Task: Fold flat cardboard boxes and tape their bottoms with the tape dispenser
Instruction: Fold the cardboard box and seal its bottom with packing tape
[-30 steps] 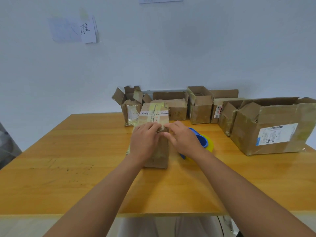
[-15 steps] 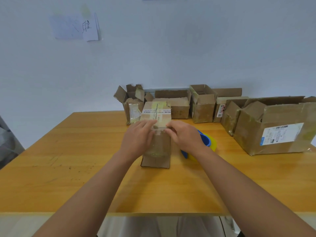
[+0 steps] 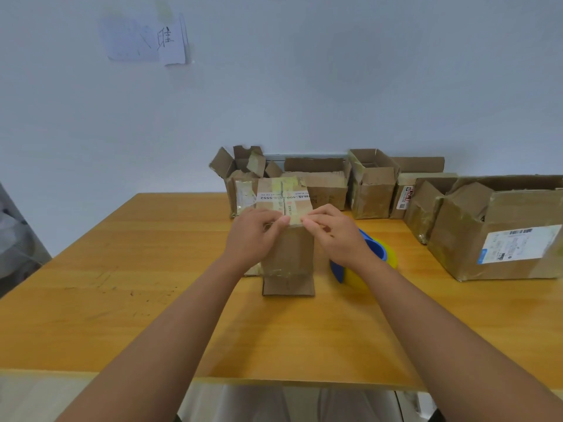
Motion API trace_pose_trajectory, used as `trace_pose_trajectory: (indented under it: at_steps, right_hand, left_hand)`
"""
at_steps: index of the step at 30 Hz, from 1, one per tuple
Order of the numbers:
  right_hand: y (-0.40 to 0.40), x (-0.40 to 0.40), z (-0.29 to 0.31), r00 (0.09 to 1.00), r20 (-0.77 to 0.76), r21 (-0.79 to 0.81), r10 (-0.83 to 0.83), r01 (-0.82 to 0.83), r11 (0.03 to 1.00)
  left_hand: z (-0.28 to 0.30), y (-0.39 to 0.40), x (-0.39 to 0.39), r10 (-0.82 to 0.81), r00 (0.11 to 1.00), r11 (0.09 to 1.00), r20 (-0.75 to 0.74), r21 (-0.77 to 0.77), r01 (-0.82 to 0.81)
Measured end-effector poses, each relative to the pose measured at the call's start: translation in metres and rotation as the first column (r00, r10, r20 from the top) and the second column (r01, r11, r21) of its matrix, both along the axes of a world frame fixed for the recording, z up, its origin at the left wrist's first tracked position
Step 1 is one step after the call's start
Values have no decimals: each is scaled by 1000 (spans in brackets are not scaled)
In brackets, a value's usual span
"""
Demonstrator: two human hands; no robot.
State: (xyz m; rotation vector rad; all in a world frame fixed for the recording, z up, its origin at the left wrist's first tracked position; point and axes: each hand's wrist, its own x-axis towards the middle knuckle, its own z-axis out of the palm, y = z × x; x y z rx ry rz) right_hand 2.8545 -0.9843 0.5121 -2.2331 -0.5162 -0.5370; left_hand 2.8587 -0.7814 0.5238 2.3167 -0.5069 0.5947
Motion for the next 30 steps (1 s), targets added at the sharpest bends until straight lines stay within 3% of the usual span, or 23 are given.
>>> trace_pose_trajectory:
  at_steps: [6,12,16,22,30]
  right_hand:
    - [0,7,2,994,-110,186,10,11,983]
    - [0,7,0,1000,5,91,23,-23,996]
    - [1,4,0,996,90,-45,-1,5,999]
    - [2,2,2,984,177,-249,-31,75,966]
    - [10,3,4,967,252,-315,-46,127,941]
  left_hand:
    - [-5,0,3,19,1000,1000,17,-18,-19]
    - [-8,1,0,19,995,999,98,38,-22]
    - [-8,4,0,-6,989,1000,148,-1,6]
    - [-13,5,3,-10,975,997,220,83,-8]
    - [-20,10,5,4,978,994,209,102,-25]
